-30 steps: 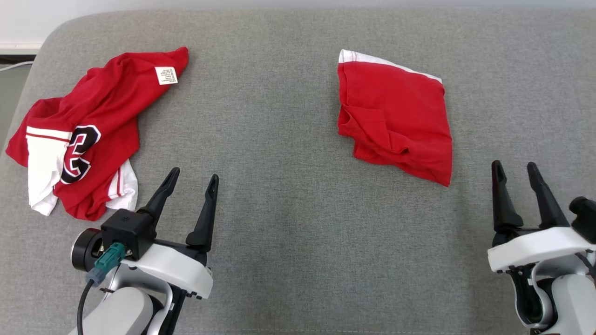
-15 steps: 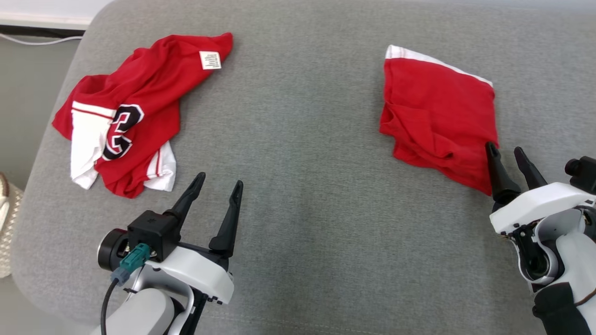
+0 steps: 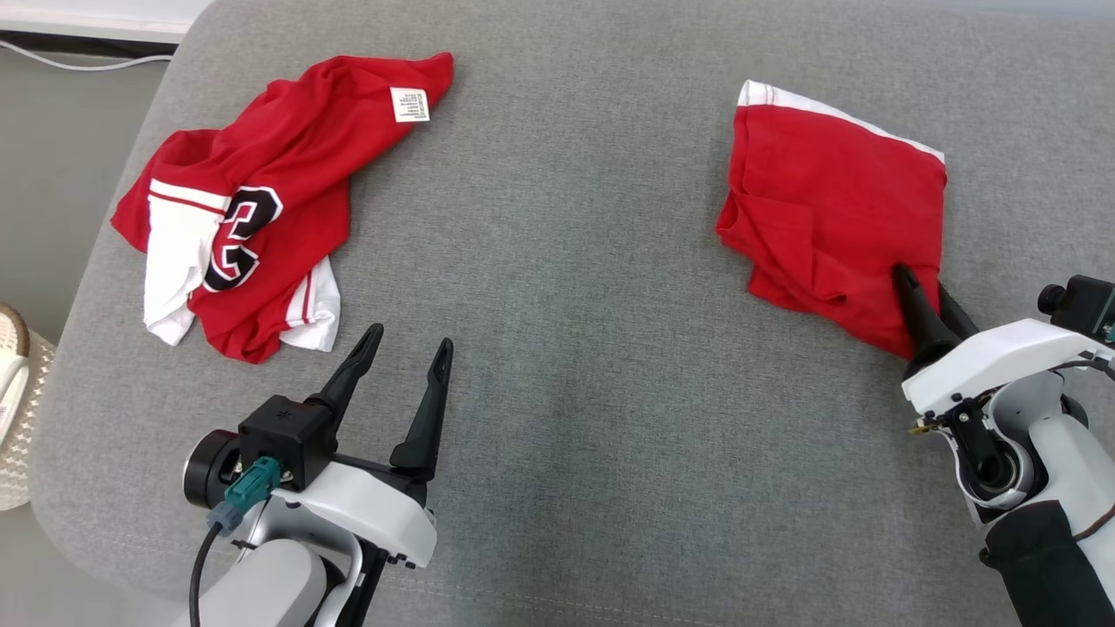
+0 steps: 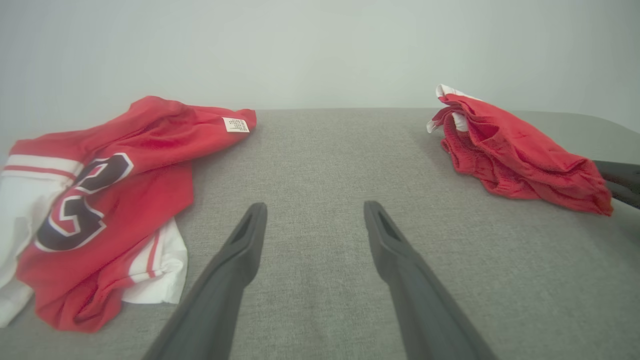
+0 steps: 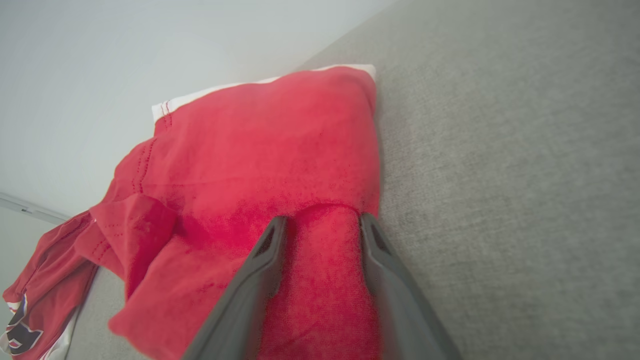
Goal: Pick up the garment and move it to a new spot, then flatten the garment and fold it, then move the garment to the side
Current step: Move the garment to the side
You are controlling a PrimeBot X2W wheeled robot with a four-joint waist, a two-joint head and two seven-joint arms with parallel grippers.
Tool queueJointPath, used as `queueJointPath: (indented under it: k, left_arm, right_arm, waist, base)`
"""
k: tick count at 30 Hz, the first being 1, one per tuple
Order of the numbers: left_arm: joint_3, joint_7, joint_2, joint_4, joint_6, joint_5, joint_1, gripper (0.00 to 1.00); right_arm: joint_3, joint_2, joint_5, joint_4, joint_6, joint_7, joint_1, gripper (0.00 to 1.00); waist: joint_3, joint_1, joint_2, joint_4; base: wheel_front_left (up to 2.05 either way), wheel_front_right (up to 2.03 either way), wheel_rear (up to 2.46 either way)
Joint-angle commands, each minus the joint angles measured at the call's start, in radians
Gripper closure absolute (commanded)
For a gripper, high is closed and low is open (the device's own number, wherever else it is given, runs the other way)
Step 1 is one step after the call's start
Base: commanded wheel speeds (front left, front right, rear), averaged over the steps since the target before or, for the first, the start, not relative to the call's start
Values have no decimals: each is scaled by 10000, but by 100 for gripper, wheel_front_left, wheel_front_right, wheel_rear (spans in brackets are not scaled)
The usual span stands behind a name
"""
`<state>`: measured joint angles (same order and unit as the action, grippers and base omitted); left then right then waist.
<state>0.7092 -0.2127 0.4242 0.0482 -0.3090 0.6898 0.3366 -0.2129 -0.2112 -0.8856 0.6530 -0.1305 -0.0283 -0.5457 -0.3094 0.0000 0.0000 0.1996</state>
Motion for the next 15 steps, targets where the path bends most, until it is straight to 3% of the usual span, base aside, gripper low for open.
queueJointPath:
  k: [1, 7, 15]
  left_arm:
    - [-424, -118, 292, -171, 0, 82, 434, 0]
    - [-450, -108, 353, -198, -36, 93, 455, 0]
    - [-542, -112, 504, -342, -141, 135, 364, 0]
  right_arm:
    - [-270, -7, -133, -223, -2, -39, -72, 100]
    - [-415, -462, -599, -246, -2, -138, -83, 100]
    - [423, -2299, -285, 174, -2, -413, 327, 100]
  waist:
    - [-18, 0, 0, -57]
    - [-27, 0, 0, -294]
    - [-133, 0, 0, -742]
  base:
    - [0, 0, 0]
    - [0, 0, 0]
    - [0, 0, 0]
